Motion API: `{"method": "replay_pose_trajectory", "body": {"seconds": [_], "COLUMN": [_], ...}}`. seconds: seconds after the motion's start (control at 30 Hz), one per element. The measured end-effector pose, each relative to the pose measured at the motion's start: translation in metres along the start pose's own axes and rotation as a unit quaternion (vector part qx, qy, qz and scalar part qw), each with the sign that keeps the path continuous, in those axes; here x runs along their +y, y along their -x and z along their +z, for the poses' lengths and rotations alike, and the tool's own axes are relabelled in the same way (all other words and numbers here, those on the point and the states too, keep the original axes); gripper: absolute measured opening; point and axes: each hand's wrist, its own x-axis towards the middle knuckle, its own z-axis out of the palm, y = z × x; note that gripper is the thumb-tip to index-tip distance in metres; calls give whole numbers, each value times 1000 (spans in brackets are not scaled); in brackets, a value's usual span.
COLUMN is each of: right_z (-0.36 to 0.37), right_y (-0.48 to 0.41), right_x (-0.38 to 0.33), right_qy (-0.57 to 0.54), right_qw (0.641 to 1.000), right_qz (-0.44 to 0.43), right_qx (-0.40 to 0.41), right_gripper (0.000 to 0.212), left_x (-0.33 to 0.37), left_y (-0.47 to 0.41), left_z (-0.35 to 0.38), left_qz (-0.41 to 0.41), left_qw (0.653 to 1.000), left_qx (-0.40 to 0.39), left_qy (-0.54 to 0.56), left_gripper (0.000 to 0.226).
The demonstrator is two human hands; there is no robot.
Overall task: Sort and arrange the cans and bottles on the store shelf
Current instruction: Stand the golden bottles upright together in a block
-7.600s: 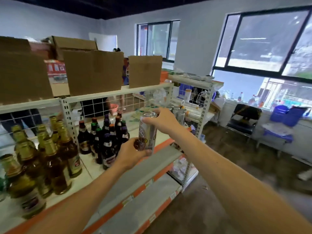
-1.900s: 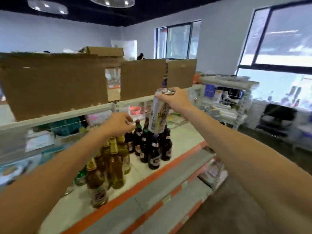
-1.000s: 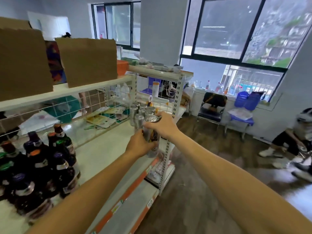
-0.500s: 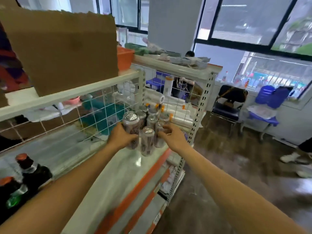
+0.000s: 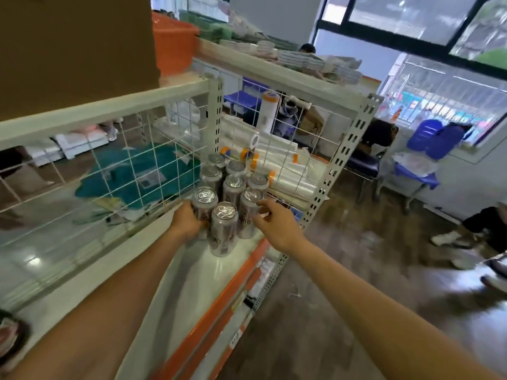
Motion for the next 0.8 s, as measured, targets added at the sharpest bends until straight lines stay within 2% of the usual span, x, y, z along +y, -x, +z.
{"method": "replay_pose_trajectory", "body": {"seconds": [0.1, 0.23, 0.33, 0.43, 0.6, 0.73, 0.8], "right_z": [6, 17, 12, 0, -5, -6, -7], "right_y": [0, 13, 20, 17, 22, 50, 69], "right_x": [3, 5, 1, -11, -45, -83, -103], "right_qy": [-5, -23, -1, 58, 97, 130, 136], "right_qw": [1000, 999, 999, 993, 981, 959, 944], "right_qz": [-2, -14, -40, -80, -141, -213, -264], "right_qx": [13, 20, -8, -60, -88, -134, -145], "right_gripper": [36, 33, 34, 35, 37, 45, 44], "left_x": [-1, 4, 12, 31, 61, 81, 89], "left_y": [-9, -14, -5, 18, 90, 174, 219], "left_z": [5, 3, -6, -25, -74, -108, -122], "left_qz": [6, -1, -13, -17, 10, 0, -8], "left_qw": [1000, 999, 998, 996, 982, 951, 932], "left_qx": [-2, -45, -52, 10, 73, 93, 117], "left_qy": [5, -24, -43, -84, -176, -296, -343], "left_gripper": [75, 79, 87, 89, 67, 51, 51]}}
